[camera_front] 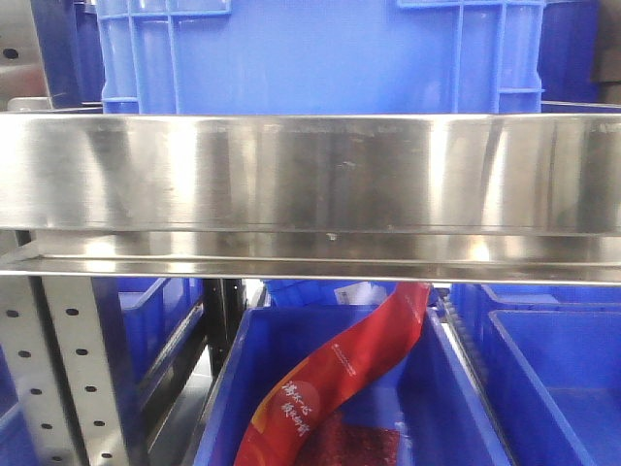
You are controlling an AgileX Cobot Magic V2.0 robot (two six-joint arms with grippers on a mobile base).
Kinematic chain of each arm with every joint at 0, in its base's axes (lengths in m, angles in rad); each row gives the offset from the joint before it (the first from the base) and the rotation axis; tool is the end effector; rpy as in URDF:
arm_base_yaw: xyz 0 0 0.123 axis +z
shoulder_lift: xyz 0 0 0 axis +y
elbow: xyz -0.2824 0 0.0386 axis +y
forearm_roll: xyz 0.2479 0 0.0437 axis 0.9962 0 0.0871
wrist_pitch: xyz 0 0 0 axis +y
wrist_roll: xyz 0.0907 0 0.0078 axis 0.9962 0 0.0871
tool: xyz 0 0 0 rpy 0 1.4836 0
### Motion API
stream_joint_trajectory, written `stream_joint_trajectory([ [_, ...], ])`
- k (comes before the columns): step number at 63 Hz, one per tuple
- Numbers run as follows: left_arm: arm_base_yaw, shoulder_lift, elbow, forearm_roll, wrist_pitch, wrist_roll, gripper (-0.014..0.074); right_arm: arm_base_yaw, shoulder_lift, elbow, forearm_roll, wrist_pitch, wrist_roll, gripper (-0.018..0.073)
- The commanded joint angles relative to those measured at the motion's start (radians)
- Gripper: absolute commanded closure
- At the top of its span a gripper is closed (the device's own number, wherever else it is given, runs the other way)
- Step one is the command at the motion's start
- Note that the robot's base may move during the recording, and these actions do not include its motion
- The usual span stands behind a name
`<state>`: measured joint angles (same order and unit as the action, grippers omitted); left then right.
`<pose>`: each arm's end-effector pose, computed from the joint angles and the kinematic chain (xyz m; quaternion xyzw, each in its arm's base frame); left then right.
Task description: Grab PVC pipe and place in blue bin
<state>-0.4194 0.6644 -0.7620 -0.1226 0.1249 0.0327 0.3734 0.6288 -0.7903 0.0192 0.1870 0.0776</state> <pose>0.1225 -0.0562 0.4006 0.1182 0.6750 -0.1882 0.7035 0.1142 0.0451 0.4088 -0.0958 0.6782 0.1708 0.7083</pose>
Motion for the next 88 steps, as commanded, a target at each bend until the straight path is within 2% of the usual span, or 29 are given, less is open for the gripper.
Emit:
stream_joint_trajectory([
  [1,-0.005,-0.004,0.002,-0.002,-0.018,0.000,0.0707,0.000,-0.005,0.005,-0.001,0.005,0.003,0.0728],
  [11,-0.005,-0.004,0.002,-0.002,-0.018,0.000,0.0707,0.000,-0.005,0.005,-0.001,0.051,0.003,0.0728],
  [39,-0.005,-0.004,0.002,-0.002,-0.018,0.000,0.0707,0.000,-0.005,0.005,-0.001,0.051,0.003,0.0728],
  [53,-0.005,-0.004,0.002,-0.002,-0.018,0.000,0.0707,-0.010,-0.045,0.068,-0.064,0.010,0.003,0.0728],
  [61,-0.005,-0.004,0.002,-0.002,-0.018,0.000,0.0707,-0.081,-0.130,0.176,-0.146,-0.027,0.003,0.0728],
  [74,-0.005,-0.004,0.002,-0.002,-0.018,0.000,0.0707,-0.272,-0.299,0.408,-0.124,-0.224,0.003,0.0728],
  [79,-0.005,-0.004,0.002,-0.002,-0.018,0.000,0.0707,-0.356,-0.346,0.487,-0.124,-0.237,-0.001,0.0728],
  [88,-0.005,-0.004,0.002,-0.002,-0.018,0.000,0.0707,-0.447,-0.408,0.619,-0.122,-0.268,-0.001,0.0728],
])
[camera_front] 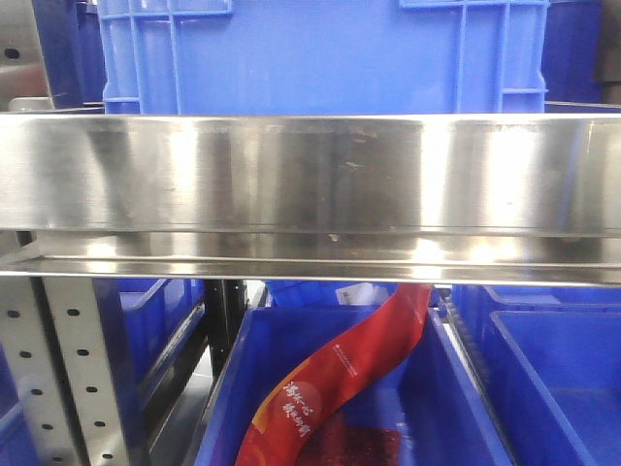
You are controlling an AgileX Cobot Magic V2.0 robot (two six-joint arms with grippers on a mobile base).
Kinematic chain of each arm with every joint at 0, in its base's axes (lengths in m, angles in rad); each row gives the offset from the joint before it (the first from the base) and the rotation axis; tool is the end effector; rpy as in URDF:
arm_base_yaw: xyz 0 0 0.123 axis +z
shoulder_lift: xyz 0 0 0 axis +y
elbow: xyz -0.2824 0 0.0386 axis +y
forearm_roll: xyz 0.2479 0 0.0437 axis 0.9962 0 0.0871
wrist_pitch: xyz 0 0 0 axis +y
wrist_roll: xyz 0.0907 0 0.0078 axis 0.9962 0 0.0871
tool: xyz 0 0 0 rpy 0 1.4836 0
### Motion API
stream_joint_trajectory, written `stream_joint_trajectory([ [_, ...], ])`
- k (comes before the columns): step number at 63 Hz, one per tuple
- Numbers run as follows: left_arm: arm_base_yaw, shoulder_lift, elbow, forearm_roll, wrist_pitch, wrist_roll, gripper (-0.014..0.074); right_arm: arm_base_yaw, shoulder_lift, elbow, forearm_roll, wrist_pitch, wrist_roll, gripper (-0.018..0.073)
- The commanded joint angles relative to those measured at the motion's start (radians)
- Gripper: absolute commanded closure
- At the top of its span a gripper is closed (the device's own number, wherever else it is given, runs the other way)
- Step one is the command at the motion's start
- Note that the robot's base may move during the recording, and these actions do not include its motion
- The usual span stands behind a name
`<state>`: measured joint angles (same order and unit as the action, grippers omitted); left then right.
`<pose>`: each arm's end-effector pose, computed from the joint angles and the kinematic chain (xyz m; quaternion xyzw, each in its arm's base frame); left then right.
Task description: Grab PVC pipe and place in blue bin
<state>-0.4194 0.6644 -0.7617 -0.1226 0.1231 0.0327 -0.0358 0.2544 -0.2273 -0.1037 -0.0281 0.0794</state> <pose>0.1226 -0.0562 0.4006 0.1180 0.6745 -0.1882 0.7041 0.0760 -0.0025 0.2763 0.0028 0.6753 -0.0212 0.7372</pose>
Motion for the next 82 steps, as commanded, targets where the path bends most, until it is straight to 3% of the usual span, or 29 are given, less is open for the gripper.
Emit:
stream_joint_trajectory([
  [1,-0.005,-0.004,0.002,-0.002,-0.016,0.000,0.0707,-0.042,-0.041,0.068,0.001,-0.061,-0.003,0.0728],
  [11,-0.005,-0.004,0.002,-0.002,-0.016,0.000,0.0707,-0.053,-0.153,0.227,0.031,-0.115,-0.003,0.0728],
  [14,-0.005,-0.004,0.002,-0.002,-0.016,0.000,0.0707,-0.053,-0.185,0.227,0.038,-0.119,-0.003,0.0728],
  [17,-0.005,-0.004,0.002,-0.002,-0.016,0.000,0.0707,-0.053,-0.232,0.227,0.025,-0.020,-0.003,0.0728],
  [22,-0.005,-0.004,0.002,-0.002,-0.016,0.000,0.0707,-0.053,-0.254,0.227,0.015,0.028,-0.003,0.0728],
  [36,-0.005,-0.004,0.002,-0.002,-0.038,0.000,0.0707,-0.056,-0.254,0.227,0.013,-0.006,-0.034,0.0728],
  [41,-0.005,-0.004,0.002,-0.002,-0.038,0.000,0.0707,-0.056,-0.254,0.227,0.066,-0.007,-0.079,0.0728],
  [63,-0.005,-0.004,0.002,-0.002,-0.038,0.000,0.0707,-0.056,-0.254,0.227,0.136,0.020,-0.079,0.0728],
  [82,-0.005,-0.004,0.002,-0.002,-0.040,0.000,0.0707,-0.056,-0.254,0.227,0.136,0.020,-0.079,0.0728],
])
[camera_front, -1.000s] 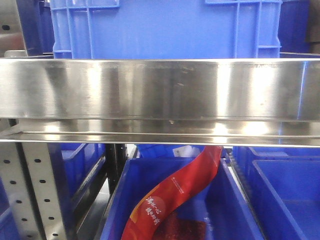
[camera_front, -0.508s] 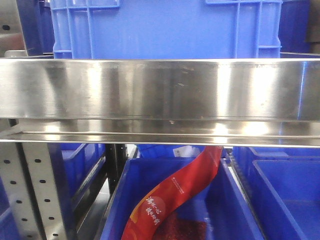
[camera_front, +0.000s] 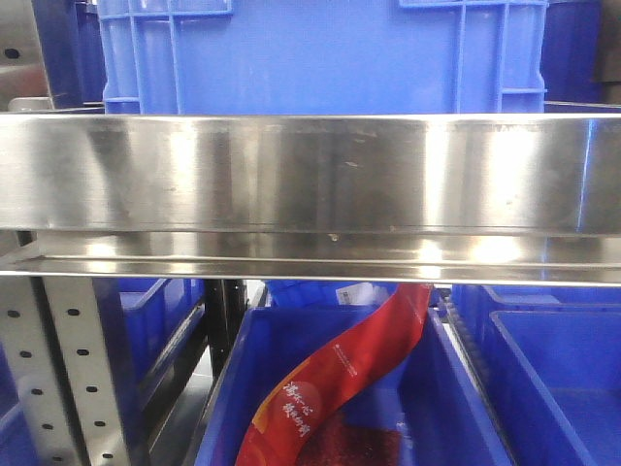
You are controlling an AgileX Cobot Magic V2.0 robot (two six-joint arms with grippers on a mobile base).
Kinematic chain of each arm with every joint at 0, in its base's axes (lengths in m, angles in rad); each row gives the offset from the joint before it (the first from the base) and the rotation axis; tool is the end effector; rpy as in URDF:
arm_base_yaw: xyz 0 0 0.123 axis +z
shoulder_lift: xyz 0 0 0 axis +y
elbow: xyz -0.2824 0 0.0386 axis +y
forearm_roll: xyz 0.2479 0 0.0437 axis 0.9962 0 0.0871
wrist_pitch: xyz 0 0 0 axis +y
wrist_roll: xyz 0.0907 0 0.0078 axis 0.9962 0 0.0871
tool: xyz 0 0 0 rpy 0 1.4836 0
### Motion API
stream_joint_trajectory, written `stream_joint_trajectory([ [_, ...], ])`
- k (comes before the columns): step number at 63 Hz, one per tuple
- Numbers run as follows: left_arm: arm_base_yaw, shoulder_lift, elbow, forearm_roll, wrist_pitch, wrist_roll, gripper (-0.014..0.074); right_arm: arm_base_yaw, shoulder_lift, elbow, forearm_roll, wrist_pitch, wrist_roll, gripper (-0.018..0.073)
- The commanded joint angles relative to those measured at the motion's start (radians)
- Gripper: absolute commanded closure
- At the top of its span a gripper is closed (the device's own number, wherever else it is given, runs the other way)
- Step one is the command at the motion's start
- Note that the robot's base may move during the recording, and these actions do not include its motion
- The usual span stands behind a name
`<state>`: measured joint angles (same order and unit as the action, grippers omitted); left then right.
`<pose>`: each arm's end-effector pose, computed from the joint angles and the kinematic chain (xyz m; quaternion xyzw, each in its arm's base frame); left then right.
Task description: Grab PVC pipe and place in blue bin
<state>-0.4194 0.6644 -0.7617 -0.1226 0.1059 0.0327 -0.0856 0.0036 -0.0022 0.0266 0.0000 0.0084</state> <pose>0.1225 -0.0559 0.4022 0.1162 0.6685 -0.1891 0.7099 0.0562 -0.0048 0.2136 0.0407 0.6749 -0.0186 0.7365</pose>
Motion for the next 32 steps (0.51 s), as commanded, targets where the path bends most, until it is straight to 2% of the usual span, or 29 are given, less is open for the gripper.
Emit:
stream_joint_trajectory([
  [1,-0.005,-0.004,0.002,-0.002,-0.023,0.000,0.0707,-0.006,-0.004,0.002,0.006,-0.008,-0.008,0.0728],
  [32,-0.003,-0.004,0.002,0.000,-0.020,0.000,0.0707,-0.006,-0.004,0.002,0.006,-0.008,-0.008,0.0728],
])
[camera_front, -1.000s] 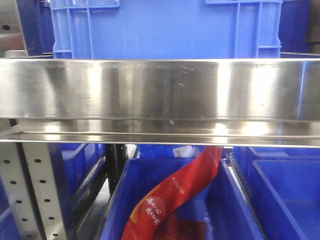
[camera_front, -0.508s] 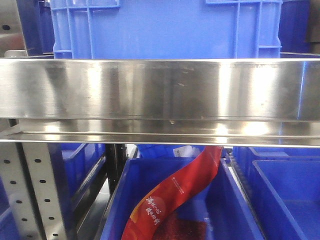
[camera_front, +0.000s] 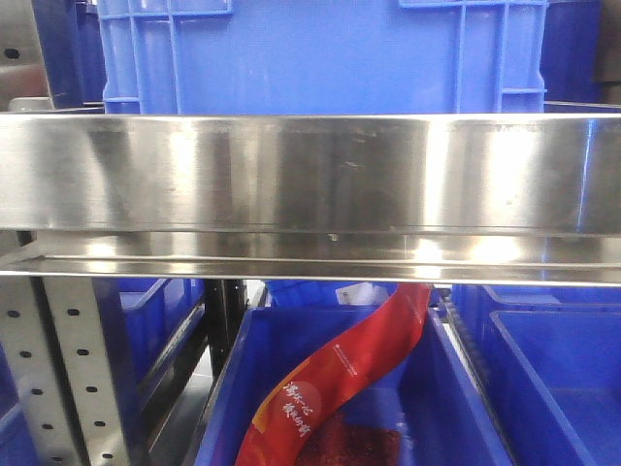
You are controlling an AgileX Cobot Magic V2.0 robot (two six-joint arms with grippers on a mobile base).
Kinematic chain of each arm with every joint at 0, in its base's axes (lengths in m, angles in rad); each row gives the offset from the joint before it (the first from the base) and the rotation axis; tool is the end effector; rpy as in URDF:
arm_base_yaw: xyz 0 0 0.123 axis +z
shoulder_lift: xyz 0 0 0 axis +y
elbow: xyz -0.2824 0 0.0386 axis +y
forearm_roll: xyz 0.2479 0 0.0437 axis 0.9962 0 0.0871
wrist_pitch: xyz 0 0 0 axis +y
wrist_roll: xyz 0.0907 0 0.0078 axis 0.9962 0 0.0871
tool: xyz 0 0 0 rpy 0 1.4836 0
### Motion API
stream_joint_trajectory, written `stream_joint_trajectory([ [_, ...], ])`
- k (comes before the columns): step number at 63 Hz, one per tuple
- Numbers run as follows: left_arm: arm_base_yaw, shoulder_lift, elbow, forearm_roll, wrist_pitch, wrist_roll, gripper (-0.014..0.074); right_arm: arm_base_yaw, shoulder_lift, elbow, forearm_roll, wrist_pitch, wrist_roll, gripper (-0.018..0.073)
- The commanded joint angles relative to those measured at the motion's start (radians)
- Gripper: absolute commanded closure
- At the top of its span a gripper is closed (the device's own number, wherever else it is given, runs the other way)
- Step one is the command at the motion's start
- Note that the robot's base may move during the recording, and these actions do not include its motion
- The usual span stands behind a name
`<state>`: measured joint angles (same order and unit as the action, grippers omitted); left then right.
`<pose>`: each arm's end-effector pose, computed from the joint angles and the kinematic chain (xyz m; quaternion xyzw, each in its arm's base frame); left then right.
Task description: Grab PVC pipe and place in blue bin
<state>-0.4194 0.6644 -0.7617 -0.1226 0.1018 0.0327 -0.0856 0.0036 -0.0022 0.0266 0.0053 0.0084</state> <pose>0.1225 -0.0559 0.4026 0.1158 0.6670 -0.1892 0.7112 0.0562 -0.0048 0.2132 0.0408 0.6769 -0.0185 0.7348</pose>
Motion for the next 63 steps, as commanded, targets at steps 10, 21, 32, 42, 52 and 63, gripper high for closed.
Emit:
stream_joint_trajectory([
  [10,0.008,-0.061,0.088,0.060,0.044,0.000,0.0707,-0.006,-0.004,0.002,0.006,-0.013,-0.008,0.0728],
  [21,0.034,-0.203,0.274,0.068,0.020,0.000,0.0707,-0.006,-0.004,0.002,0.006,-0.013,-0.008,0.0728],
  [32,0.133,-0.392,0.464,0.068,0.015,0.000,0.0707,-0.006,-0.004,0.002,0.006,-0.013,-0.008,0.0728],
  [42,0.257,-0.579,0.633,0.068,0.013,0.000,0.0707,-0.006,-0.004,0.002,0.006,-0.013,-0.008,0.0728],
  [52,0.347,-0.664,0.756,0.066,-0.017,-0.003,0.0707,-0.006,-0.004,0.002,0.006,-0.013,-0.008,0.0728],
  [63,0.369,-0.664,0.762,0.108,-0.018,-0.072,0.0707,-0.006,-0.004,0.002,0.006,-0.013,-0.008,0.0728],
])
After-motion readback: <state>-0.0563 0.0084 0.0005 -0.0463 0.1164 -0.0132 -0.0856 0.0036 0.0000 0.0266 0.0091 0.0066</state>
